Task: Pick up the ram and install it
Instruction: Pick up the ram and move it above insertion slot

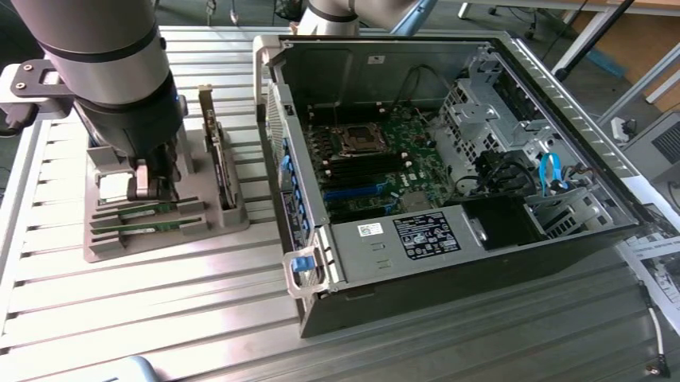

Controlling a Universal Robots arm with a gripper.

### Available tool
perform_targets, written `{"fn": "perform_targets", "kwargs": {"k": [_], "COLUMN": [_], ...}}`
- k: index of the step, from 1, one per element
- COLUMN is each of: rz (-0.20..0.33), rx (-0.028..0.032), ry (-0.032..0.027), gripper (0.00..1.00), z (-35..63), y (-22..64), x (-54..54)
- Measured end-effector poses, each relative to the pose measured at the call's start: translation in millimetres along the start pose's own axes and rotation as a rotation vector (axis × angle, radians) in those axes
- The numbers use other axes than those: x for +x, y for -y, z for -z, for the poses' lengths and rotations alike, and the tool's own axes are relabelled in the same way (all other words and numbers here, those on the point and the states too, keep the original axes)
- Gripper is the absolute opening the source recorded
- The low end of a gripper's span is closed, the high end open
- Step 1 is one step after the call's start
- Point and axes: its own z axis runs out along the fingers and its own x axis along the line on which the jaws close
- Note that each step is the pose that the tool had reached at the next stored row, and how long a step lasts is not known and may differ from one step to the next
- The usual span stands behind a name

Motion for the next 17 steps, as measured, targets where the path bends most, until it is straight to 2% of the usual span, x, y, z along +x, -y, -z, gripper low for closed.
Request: {"fn": "perform_targets", "kwargs": {"k": [10,17], "rz": [0.000,0.000], "rx": [-0.0002,-0.0003], "ry": [0.0035,0.0036], "gripper": [0.36,0.36], "z": [-1.9,-2.5], "y": [-0.3,-0.3], "x": [0.1,0.2]}}
